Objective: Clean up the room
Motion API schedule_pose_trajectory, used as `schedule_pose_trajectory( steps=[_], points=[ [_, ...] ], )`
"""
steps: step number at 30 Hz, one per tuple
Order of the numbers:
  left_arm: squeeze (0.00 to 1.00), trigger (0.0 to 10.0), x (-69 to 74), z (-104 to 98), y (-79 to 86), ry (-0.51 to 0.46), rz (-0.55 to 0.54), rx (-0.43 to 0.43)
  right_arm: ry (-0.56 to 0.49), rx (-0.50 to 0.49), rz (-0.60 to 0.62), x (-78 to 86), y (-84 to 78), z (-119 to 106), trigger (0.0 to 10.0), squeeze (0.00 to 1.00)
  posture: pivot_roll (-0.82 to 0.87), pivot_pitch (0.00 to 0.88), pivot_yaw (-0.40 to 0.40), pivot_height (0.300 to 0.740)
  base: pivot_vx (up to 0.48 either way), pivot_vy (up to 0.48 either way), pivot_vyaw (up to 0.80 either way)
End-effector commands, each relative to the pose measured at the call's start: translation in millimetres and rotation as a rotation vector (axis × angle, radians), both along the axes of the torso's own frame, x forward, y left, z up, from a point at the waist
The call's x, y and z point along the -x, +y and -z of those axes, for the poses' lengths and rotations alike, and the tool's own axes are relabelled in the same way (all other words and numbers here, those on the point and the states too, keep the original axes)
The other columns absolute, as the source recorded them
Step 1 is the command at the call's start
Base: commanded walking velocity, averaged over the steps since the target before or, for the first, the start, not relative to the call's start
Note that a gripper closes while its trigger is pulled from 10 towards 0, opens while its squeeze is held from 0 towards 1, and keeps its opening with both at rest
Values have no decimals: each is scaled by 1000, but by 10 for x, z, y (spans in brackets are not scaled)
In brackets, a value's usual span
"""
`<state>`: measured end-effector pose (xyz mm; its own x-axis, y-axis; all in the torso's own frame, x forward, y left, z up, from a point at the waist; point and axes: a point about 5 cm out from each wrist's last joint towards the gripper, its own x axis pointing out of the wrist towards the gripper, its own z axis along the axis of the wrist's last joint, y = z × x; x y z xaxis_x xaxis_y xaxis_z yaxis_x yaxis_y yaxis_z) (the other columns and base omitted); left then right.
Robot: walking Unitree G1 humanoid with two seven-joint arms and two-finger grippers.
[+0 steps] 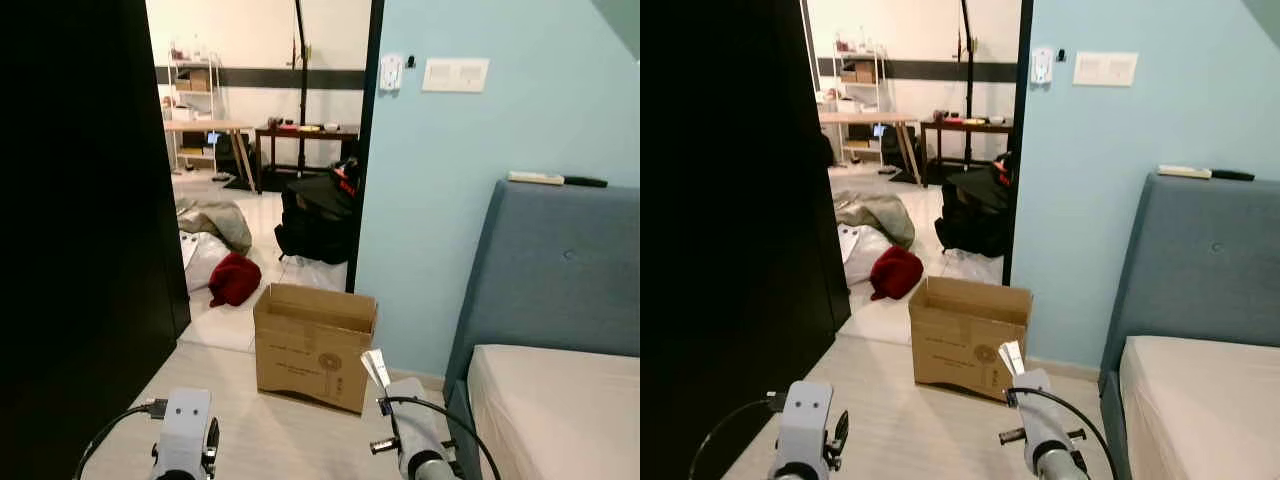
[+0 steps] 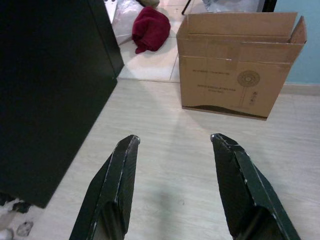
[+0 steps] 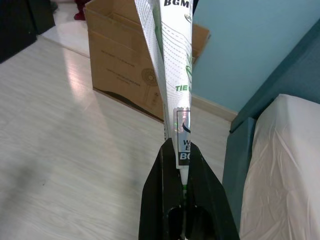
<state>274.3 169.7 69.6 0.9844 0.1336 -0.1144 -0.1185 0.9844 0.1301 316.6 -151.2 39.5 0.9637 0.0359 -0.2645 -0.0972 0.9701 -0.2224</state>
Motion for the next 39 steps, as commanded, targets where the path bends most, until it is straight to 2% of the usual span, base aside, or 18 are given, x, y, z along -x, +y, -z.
schedule_pose_trajectory(
  steps=[1,39],
  points=[
    [0,10000,6,-4,29,1,-13,5,29,-14,16,31,-27,55,10000,0,-17,43,-41,740,398,0,0],
    [0,10000,-11,-45,61,-13,-11,-9,29,-33,9,6,11,40,10000,0,-11,44,-37,740,395,0,0]
  ],
)
